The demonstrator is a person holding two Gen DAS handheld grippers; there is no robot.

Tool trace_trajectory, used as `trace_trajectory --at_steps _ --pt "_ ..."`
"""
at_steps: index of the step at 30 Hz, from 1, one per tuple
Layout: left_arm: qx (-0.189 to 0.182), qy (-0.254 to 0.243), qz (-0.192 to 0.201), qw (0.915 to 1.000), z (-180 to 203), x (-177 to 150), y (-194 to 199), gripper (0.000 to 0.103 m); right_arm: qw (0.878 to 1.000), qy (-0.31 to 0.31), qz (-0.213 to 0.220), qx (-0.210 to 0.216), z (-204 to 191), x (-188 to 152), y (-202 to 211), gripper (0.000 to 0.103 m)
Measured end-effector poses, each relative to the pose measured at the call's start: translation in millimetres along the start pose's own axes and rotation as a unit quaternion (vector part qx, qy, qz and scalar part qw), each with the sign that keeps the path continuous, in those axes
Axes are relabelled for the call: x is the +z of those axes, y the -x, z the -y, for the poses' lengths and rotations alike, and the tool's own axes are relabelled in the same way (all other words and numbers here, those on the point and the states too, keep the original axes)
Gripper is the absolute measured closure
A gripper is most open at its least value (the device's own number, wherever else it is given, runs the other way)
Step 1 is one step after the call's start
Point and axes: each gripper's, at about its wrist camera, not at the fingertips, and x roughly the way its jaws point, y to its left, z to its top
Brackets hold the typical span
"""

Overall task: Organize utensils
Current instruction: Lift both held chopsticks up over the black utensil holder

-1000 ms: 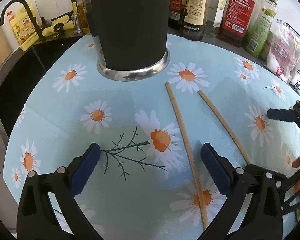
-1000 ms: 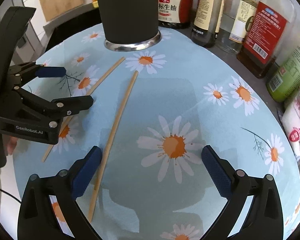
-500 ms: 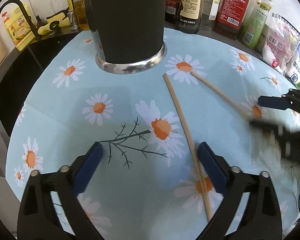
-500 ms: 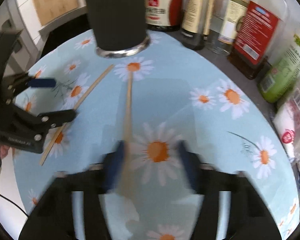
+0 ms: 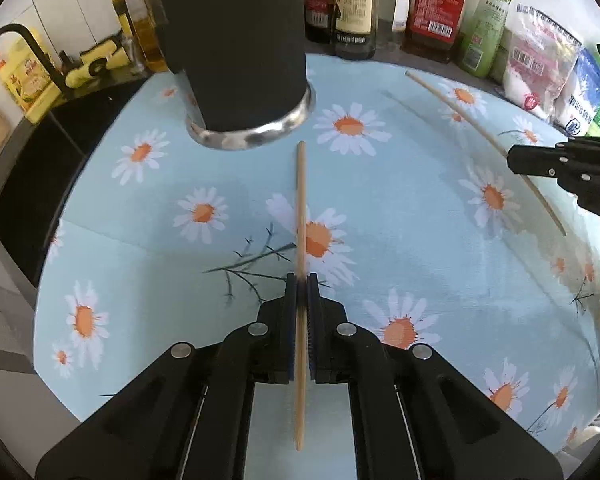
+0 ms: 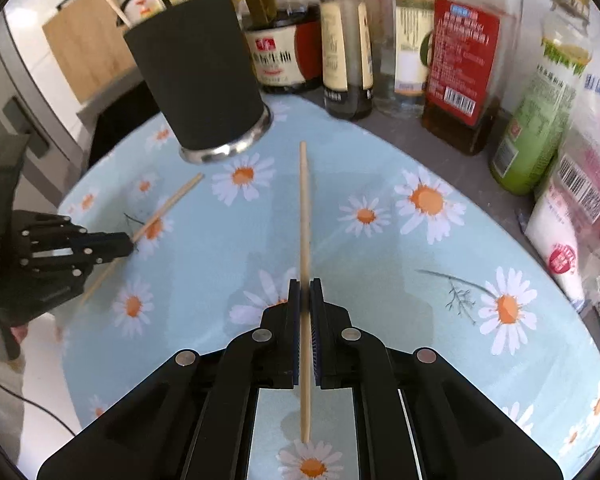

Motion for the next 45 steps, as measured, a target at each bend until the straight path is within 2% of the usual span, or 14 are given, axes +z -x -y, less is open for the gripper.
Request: trace_trajectory --at_steps 2,5,11,16,26,32,36,40,45 --pt "-0.004 0.01 0.007 0.9999 -7.4 -1.2 8.9 0.098 1.0 -0.005 0.011 0.001 -0.7 3.0 7.7 0.098" --pt "0.019 0.008 0.015 0.9997 -16.2 -0.3 22.4 0.098 0.999 -0.005 0.033 0.016 -2.7 9.9 20.2 0.098" --pt "0.035 0.035 0.041 0.998 -42.0 4.5 58.6 0.098 0.997 -0.011 0.061 0.041 -6.4 36.4 39.9 0.098" --pt "0.04 0.037 0.068 0.9962 -63.5 12.2 83.2 0.098 0.994 -0.004 0.1 0.039 -17.6 60.3 55.1 0.098" --pt "0.041 0.006 0.129 0.9908 -101.7 48.5 132.0 0.098 0.983 -0.007 0.17 0.065 -40.6 120.2 75.2 0.098" --pt "0.044 -0.03 0.171 0.9838 -113.5 73.4 156.7 0.098 0.976 -0.011 0.212 0.052 -56.4 140.5 79.8 0.098" --pt "0.014 -0.051 0.202 0.9779 -117.6 98.8 172.8 0.098 0.972 -0.022 0.23 0.05 -60.7 152.6 85.8 0.098" --pt "-0.033 -0.053 0.253 0.9655 -121.5 129.5 183.9 0.098 0.961 -0.04 0.262 0.072 -58.3 164.3 93.8 0.098" --pt "-0.112 -0.051 0.319 0.9399 -123.2 153.3 185.8 0.098 0.948 -0.045 0.303 0.086 -53.9 171.5 98.4 0.098"
